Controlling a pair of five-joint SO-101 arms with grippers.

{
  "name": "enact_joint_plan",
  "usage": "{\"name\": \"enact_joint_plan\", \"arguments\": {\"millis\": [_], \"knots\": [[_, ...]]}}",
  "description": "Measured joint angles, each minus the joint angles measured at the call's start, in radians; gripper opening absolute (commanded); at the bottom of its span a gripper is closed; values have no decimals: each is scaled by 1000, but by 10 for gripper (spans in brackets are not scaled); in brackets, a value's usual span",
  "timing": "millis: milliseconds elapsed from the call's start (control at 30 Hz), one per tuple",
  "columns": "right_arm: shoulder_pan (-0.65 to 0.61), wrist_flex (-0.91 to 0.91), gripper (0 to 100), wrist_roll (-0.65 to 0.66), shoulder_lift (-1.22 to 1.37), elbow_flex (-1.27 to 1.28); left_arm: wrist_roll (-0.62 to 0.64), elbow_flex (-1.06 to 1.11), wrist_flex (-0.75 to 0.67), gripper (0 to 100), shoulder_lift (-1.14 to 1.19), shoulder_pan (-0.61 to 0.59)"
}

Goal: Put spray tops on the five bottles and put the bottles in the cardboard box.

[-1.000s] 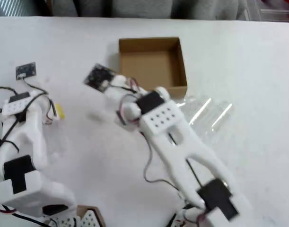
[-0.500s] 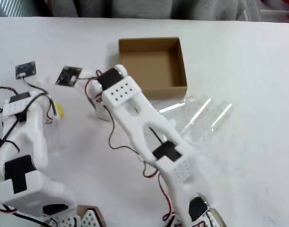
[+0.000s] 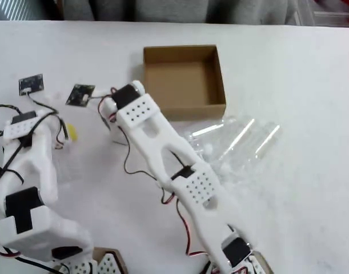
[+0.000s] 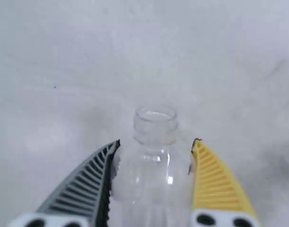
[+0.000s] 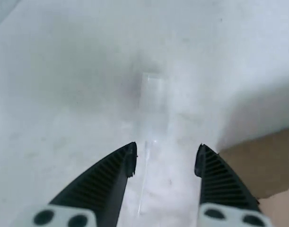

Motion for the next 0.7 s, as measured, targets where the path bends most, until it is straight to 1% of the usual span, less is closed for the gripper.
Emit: {"name": "enact_joint_plan", "arguments": {"millis": [133, 233, 700], "knots": [[-3, 5, 187, 0, 55, -68, 0, 0, 0, 102, 0, 0], [0, 5, 187, -28, 77, -107, 0, 0, 0, 102, 0, 0], [-5, -14, 186, -43, 163, -133, 0, 0, 0, 102, 0, 0]]}}
